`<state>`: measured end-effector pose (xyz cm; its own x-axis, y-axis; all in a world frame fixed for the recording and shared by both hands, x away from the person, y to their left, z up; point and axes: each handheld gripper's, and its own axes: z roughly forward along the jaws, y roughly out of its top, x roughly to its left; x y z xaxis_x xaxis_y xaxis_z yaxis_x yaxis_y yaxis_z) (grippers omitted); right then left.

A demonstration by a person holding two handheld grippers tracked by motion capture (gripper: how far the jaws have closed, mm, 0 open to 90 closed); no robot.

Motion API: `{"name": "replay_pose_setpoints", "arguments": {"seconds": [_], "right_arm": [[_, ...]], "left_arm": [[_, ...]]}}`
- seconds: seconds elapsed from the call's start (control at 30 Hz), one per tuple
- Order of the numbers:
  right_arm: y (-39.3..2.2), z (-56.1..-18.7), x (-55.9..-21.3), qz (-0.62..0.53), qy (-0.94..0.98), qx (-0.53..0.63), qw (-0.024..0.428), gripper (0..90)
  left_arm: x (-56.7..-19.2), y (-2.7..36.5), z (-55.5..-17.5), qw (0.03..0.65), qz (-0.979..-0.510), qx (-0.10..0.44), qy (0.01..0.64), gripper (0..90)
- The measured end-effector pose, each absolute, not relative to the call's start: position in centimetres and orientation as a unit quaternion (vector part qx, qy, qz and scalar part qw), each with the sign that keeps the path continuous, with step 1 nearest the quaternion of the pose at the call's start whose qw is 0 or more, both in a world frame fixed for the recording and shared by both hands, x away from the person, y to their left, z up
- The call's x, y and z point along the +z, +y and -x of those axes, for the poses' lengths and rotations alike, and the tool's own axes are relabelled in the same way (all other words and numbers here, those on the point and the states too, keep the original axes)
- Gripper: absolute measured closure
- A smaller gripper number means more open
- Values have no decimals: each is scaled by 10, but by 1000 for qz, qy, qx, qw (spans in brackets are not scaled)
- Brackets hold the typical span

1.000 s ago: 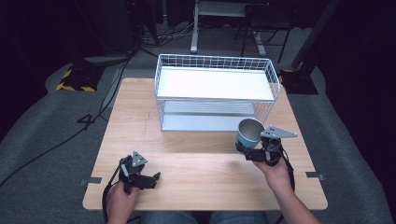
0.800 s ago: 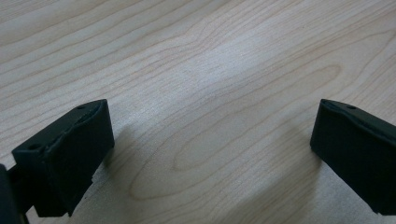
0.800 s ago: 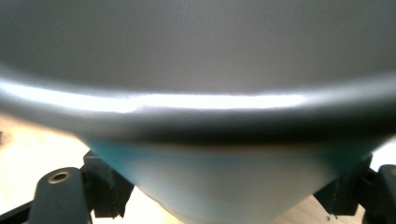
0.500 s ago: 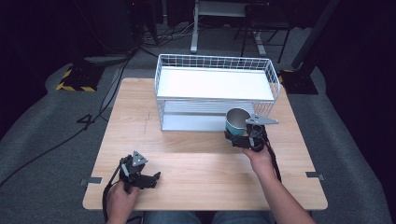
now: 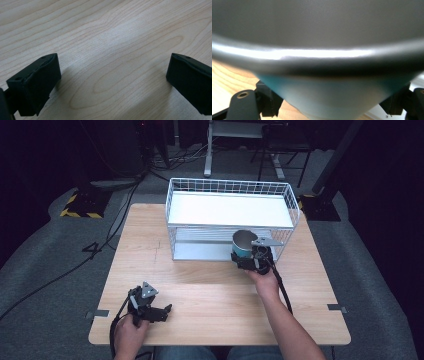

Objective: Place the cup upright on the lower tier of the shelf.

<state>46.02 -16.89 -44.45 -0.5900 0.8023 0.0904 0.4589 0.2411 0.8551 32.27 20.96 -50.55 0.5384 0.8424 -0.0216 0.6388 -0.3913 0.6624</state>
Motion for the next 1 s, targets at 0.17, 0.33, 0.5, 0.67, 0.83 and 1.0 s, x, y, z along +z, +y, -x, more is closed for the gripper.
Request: {"name": "replay_pose_setpoints", "arguments": {"seconds": [0.17, 0.33, 0.5, 0.67, 0.83, 1.0], "right_arm": [[-161, -470, -448, -417, 764, 455, 186, 212], [-150, -479, -452, -415, 765, 457, 186, 212], [-139, -486, -456, -413, 765, 458, 186, 212], [-129, -496, -461, -413, 766, 456, 188, 212], [-126, -506, -464, -409, 768, 449, 204, 212], [-123, -514, -471, -423, 762, 443, 207, 212]], "left_arm": [[-506, 209, -323, 316, -818, 161, 454, 0], [-505, 210, -323, 315, -819, 161, 451, 0], [-505, 210, -323, 315, -819, 161, 451, 0], [-505, 210, -323, 315, -819, 161, 451, 0], [-506, 209, -322, 317, -818, 162, 452, 0], [-506, 209, -322, 317, -818, 161, 452, 0]]}}
